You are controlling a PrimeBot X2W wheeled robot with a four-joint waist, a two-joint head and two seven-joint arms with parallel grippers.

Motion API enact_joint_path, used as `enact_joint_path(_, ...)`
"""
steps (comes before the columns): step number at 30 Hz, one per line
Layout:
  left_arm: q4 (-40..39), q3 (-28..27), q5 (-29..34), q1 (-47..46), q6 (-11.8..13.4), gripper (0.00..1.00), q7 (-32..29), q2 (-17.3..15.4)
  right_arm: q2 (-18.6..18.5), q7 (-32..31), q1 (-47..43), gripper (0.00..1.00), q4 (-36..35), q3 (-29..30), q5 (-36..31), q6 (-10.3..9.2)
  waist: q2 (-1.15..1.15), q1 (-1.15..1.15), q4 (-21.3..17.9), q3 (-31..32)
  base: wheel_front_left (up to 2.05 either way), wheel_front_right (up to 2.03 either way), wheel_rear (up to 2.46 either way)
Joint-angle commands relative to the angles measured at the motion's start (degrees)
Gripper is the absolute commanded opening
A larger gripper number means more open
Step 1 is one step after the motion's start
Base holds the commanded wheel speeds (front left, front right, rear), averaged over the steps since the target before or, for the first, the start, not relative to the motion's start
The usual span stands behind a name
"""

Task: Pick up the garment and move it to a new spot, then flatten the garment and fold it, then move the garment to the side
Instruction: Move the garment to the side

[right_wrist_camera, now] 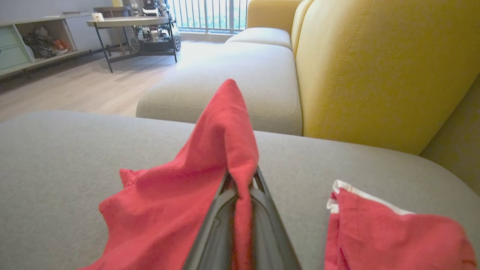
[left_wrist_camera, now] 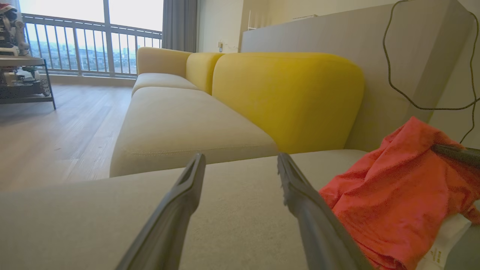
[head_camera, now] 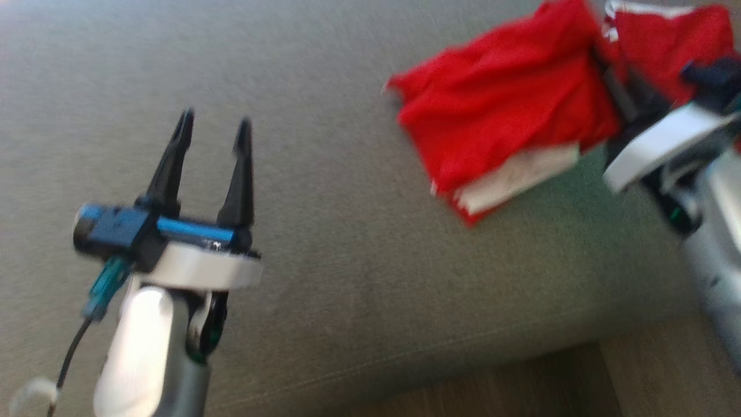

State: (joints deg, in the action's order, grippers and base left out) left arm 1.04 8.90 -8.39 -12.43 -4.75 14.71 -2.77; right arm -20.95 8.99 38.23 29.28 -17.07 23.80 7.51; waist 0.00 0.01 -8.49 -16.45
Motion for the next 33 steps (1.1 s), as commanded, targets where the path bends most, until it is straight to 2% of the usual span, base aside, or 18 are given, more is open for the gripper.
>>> enact_joint_path(1,-1.9,-0.8,1.4,-3.6,-0.7,1.00,0.3,-1.2,-1.6,-0.1,2.8,0.00,-1.1,0.6,1.2,-0.02,0.00,-0.01,-3.7,-4.6,0.00,0.00,0.00)
enact_joint_path(4,-1.0,2.2,3.7,-8.3,-1.8,1.00,0.3,-4.0,-3.3,-0.8,6.6,0.00,1.3,2.8,3.3,-0.02,0.00,-0.01,-5.5,-7.8,0.00,0.00,0.00)
enact_joint_path(9,0.6,8.9,6.1,-17.9,-2.6,1.00,-0.9,-10.7,-5.8,-0.1,11.8,0.00,6.9,6.9,4.1,-0.02,0.00,-0.01,-8.3,-12.3,0.00,0.00,0.00)
enact_joint_path(15,-0.8,15.9,3.4,-26.5,-2.7,1.00,-5.5,-17.7,-5.9,1.9,16.0,0.00,14.0,9.8,1.8,-0.02,0.00,-0.01,-12.4,-15.3,0.00,0.00,0.00)
enact_joint_path(24,-4.3,18.8,0.2,-28.2,-2.7,1.00,-10.3,-21.0,-2.0,4.8,19.8,0.00,22.1,10.9,-0.3,-0.02,0.00,-0.01,-16.2,-17.6,0.00,0.00,0.00)
enact_joint_path(25,-4.6,18.8,0.1,-28.1,-2.7,1.00,-10.5,-21.2,-1.7,5.0,20.1,0.55,22.7,10.8,-0.2,-0.02,0.00,-0.01,-16.3,-17.8,0.00,0.00,0.00)
enact_joint_path(26,-4.9,18.7,0.0,-28.0,-2.7,1.00,-10.8,-21.3,-1.4,5.2,20.4,1.00,23.3,11.0,-0.2,-0.02,0.00,-0.01,-16.4,-17.9,0.00,0.00,0.00)
enact_joint_path(30,-5.5,18.6,-0.6,-27.4,-2.2,1.00,-11.0,-21.2,-0.6,5.8,21.5,1.00,24.4,11.8,-0.1,-0.02,0.00,-0.01,-16.0,-18.0,0.00,0.00,0.00)
enact_joint_path(33,-5.4,18.4,-1.1,-26.7,-1.4,1.00,-10.2,-20.8,-1.0,6.0,21.8,1.00,21.9,12.8,-0.9,-0.02,0.00,-0.01,-15.0,-17.4,0.00,0.00,0.00)
